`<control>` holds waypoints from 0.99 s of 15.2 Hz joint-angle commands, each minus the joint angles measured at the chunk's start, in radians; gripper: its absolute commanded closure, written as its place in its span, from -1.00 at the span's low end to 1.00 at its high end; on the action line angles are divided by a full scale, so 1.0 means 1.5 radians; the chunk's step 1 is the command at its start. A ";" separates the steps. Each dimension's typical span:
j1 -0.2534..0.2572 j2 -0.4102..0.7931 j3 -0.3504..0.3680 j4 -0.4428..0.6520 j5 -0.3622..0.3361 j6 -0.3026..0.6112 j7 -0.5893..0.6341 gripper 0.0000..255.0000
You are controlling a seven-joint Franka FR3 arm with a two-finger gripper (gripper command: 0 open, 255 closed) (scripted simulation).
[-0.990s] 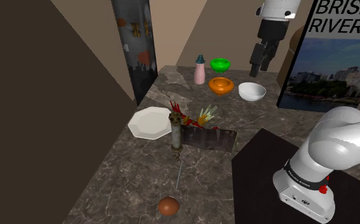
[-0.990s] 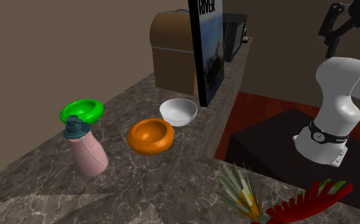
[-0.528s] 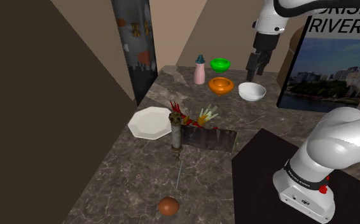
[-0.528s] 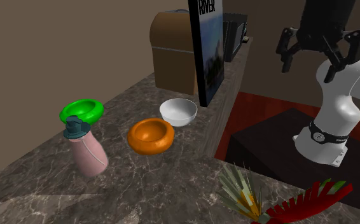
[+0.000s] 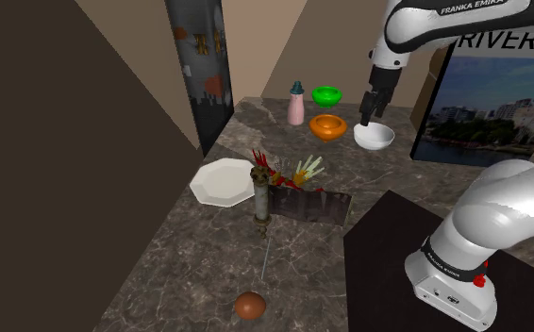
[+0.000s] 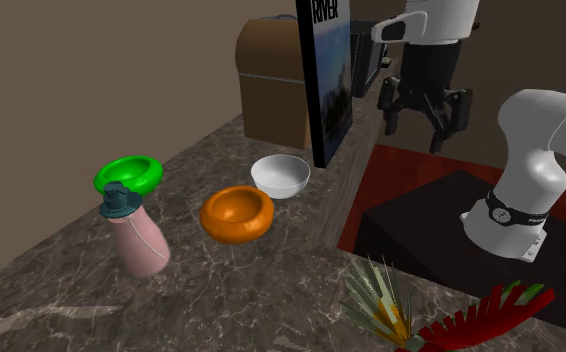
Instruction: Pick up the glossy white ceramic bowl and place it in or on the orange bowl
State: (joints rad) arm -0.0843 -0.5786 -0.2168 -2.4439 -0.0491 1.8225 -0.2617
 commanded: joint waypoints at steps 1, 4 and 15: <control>-0.007 0.037 -0.021 0.002 -0.010 0.037 -0.021 -1.00; -0.015 0.096 -0.050 0.013 -0.017 0.087 -0.051 -1.00; -0.036 0.350 -0.144 0.114 0.030 0.241 -0.181 -1.00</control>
State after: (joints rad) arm -0.1363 -0.0889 -0.4234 -2.2903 -0.0166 2.1668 -0.5153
